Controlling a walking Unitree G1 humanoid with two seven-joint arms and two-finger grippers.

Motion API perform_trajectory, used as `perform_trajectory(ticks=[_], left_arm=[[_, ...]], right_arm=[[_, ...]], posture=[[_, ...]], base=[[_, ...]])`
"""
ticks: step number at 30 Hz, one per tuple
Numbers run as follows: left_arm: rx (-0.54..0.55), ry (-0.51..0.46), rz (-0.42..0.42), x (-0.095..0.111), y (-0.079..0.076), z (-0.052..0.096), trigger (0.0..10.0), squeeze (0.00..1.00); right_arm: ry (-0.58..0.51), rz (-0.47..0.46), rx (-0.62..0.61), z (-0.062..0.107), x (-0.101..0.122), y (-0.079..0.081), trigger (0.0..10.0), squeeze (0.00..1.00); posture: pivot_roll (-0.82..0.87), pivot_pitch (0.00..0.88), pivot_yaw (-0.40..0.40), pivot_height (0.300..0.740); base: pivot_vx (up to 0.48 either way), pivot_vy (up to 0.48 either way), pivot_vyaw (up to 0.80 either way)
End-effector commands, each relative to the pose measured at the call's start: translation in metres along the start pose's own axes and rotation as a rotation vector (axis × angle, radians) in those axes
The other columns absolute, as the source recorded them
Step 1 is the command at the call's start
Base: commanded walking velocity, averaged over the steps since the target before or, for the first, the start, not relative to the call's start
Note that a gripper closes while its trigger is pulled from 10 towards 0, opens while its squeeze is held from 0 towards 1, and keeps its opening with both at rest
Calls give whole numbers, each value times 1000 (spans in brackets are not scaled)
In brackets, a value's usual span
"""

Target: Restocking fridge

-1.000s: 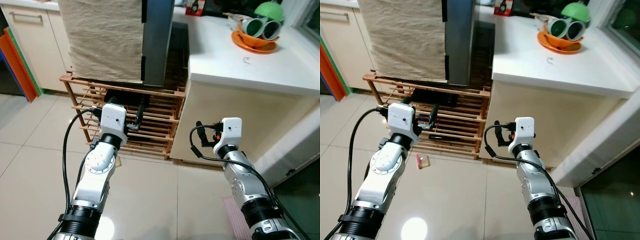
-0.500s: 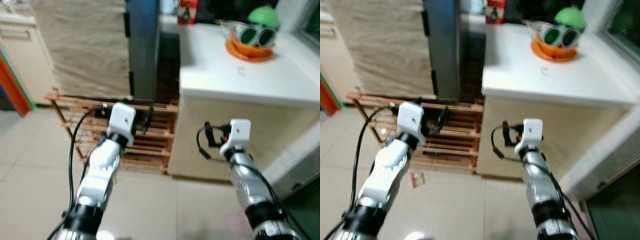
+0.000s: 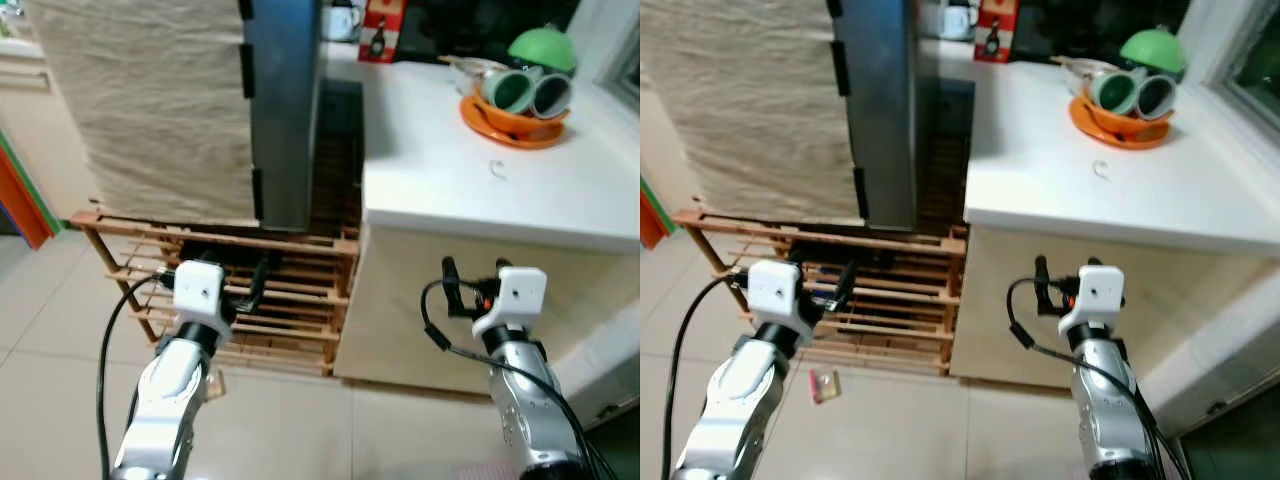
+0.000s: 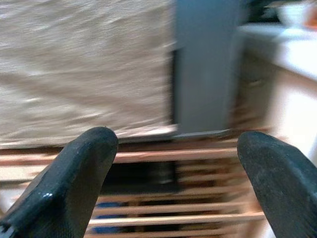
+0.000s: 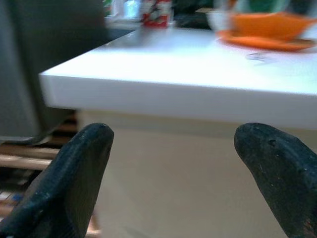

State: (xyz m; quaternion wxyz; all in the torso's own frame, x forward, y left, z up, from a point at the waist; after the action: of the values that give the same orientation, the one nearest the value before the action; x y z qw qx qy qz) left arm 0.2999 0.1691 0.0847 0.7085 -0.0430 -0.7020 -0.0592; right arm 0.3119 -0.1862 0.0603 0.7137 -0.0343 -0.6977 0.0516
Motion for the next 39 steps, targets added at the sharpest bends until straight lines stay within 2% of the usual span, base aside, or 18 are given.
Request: perform_trajectory(ticks=[1,6,8,10,14,18,19,23,27,30,32,37,39], left_arm=[[10,-12,-28,4,0,-2,10000,0],[14,-43,9,18,-1,-9,10000,0],[7,-45,8,22,-1,-19,10000,0],[2,-46,11,23,-3,-21,10000,0],[-17,-22,20,14,-13,-26,10000,0],[-28,-18,36,15,-21,-26,10000,0],[-24,-2,34,8,-25,-24,10000,0],[13,-12,63,11,-25,-23,10000,0],[53,-26,58,13,-27,-24,10000,0],[94,-5,77,3,-29,-26,10000,0],[114,-8,84,3,-30,-29,10000,0],[86,-25,122,13,-33,-41,10000,0],[70,-26,92,14,-33,-44,10000,0]], right_arm=[[-3,24,30,0,3,4,10000,0],[8,12,46,-7,2,12,10000,0],[21,-16,15,-11,-1,7,10000,0],[29,-22,5,-11,-2,5,10000,0],[82,-6,-23,-10,-16,1,10000,0],[73,0,-11,-12,-13,5,10000,0],[77,3,-1,-13,-15,7,10000,0],[68,-7,7,-19,-9,7,10000,0],[62,15,39,-24,-3,6,10000,0],[59,35,50,-26,0,-1,10000,0],[58,40,43,-25,2,-7,10000,0],[45,45,62,-27,6,-4,10000,0],[37,59,59,-27,8,-1,10000,0]], posture=[[38,0,-73,740],[40,0,-63,740],[32,0,-36,740],[26,0,-27,740],[8,0,-12,740],[-4,0,2,740],[-9,0,4,740],[0,0,-12,740],[-26,0,-59,740],[-43,0,-94,740],[-47,0,-101,740],[-55,0,-99,740],[-64,0,-88,740]], base=[[0,0,0],[0,288,0],[0,480,0],[0,480,0],[0,478,0],[0,476,0],[0,476,0],[0,476,0],[0,472,0],[0,472,0],[0,472,0],[0,475,0],[0,480,0]])
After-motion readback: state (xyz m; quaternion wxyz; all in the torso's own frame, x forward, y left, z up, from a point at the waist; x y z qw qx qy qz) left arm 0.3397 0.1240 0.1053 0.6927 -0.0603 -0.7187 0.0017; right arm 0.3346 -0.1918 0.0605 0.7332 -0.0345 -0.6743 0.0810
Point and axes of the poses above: a point about 5 cm out from each wrist's last joint towards the gripper, its own z axis pointing back from the gripper into the wrist, its own x axis along the axis of the wrist's last joint, y = z × x, the point moved 5 cm from there along -z, pointing out of the wrist towards the gripper, and after that the axes turned 7 degrees about z, right-handed, at the moved point
